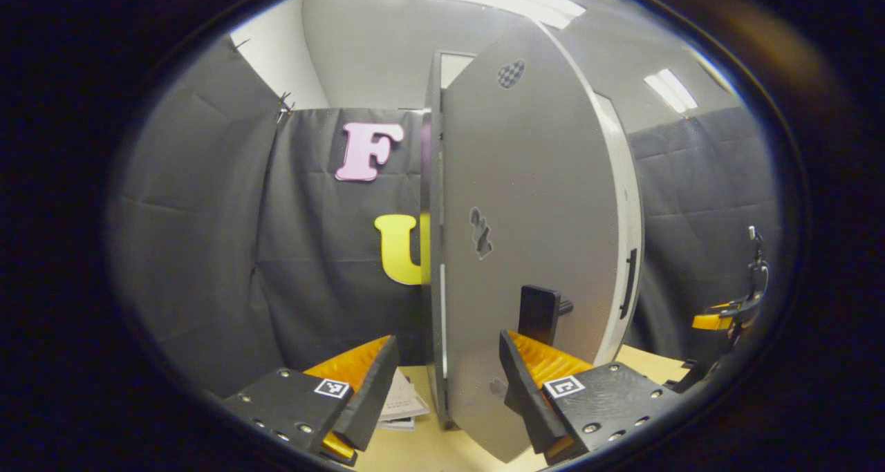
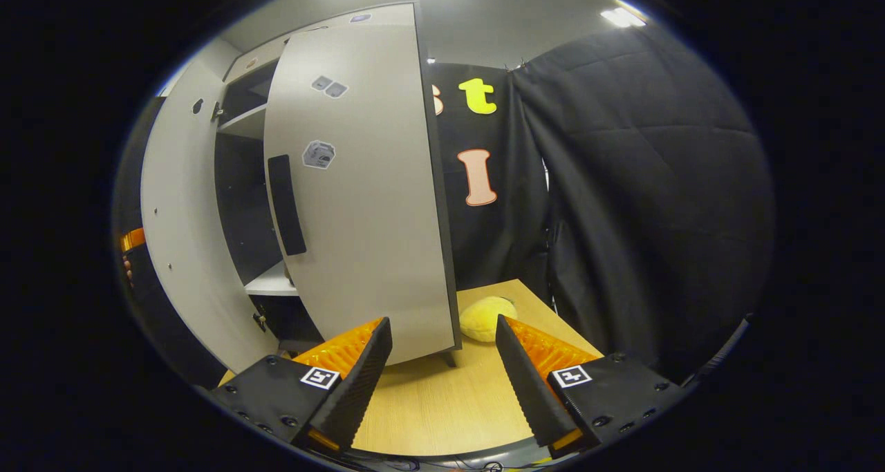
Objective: Grab one shoe with the right hand and put it into the shoe cabinet, grab the other shoe with the left hand and put it into the shoe cabinet; then close the right door with the right hand and the left door with the left hand.
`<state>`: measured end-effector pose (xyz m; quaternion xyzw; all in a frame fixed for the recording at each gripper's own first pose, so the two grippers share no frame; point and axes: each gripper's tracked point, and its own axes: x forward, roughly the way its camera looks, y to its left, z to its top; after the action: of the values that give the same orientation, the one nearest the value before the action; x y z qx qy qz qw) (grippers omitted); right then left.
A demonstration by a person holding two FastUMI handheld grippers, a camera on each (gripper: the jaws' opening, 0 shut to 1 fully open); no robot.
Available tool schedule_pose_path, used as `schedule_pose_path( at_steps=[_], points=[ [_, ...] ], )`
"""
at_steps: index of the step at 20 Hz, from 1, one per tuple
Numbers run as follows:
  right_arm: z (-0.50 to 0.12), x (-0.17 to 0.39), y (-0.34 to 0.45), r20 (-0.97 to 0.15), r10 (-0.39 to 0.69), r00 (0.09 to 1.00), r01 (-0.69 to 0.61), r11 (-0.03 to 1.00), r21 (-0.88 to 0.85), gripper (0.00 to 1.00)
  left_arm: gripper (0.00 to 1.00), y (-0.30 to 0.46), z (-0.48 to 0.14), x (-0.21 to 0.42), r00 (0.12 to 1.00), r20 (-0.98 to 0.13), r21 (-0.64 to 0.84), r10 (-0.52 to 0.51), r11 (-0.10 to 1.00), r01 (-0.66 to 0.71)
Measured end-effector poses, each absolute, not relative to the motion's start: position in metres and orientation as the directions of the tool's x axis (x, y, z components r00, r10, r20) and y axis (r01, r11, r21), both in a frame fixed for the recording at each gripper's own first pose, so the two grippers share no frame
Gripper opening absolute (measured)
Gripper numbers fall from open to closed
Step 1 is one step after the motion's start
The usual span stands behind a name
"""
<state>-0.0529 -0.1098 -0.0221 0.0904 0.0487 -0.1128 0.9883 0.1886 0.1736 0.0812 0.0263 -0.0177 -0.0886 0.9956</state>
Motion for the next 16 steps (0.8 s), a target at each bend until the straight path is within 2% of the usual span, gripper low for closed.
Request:
schedule_pose_path(
  at_steps=[1, 3, 4, 8, 9, 10, 12, 13, 15, 16],
  points=[
    [-0.022, -0.052, -0.113, -0.114, -0.220, 0.969, 0.236, 0.958, 0.161, 0.96, 0.80, 0.163, 0.082, 0.190, 0.985, 0.035, 0.059, -0.166, 0.985, 0.164],
    [-0.021, -0.054, -0.123, -0.114, -0.233, 0.966, 0.248, 0.958, 0.144, 0.96, 0.88, 0.141, 0.078, 0.192, 0.989, 0.040, 0.030, -0.145, 0.989, 0.144],
    [-0.021, -0.054, -0.128, -0.115, -0.230, 0.967, 0.245, 0.959, 0.144, 0.96, 0.85, 0.134, 0.077, 0.197, 0.989, 0.040, 0.010, -0.141, 0.990, 0.141],
    [-0.019, -0.041, -0.137, -0.133, -0.180, 0.975, 0.200, 0.968, 0.153, 0.96, 0.86, 0.083, 0.071, 0.214, 0.985, 0.018, -0.084, -0.171, 0.982, 0.172],
    [-0.015, -0.035, -0.142, -0.127, -0.170, 0.977, 0.188, 0.971, 0.148, 0.92, 0.86, 0.073, 0.073, 0.216, 0.986, 0.020, -0.090, -0.166, 0.982, 0.167],
    [-0.010, -0.030, -0.144, -0.120, -0.157, 0.980, 0.174, 0.974, 0.145, 0.96, 0.86, 0.068, 0.076, 0.216, 0.988, 0.021, -0.086, -0.150, 0.985, 0.152],
    [-0.001, -0.018, -0.147, -0.104, -0.128, 0.986, 0.142, 0.979, 0.148, 0.96, 0.86, 0.057, 0.079, 0.212, 0.992, 0.020, -0.079, -0.122, 0.989, 0.124],
    [0.002, -0.011, -0.148, -0.097, -0.109, 0.989, 0.123, 0.981, 0.153, 0.92, 0.91, 0.053, 0.079, 0.208, 0.994, 0.018, -0.080, -0.109, 0.991, 0.110],
    [0.006, 0.002, -0.151, -0.084, -0.084, 0.993, 0.096, 0.984, 0.148, 0.95, 0.90, 0.049, 0.079, 0.194, 0.997, 0.023, -0.077, -0.073, 0.994, 0.075],
    [0.007, 0.008, -0.152, -0.078, -0.071, 0.994, 0.082, 0.986, 0.142, 0.92, 0.90, 0.048, 0.079, 0.186, 0.998, 0.028, -0.081, -0.055, 0.995, 0.057]
  ],
)
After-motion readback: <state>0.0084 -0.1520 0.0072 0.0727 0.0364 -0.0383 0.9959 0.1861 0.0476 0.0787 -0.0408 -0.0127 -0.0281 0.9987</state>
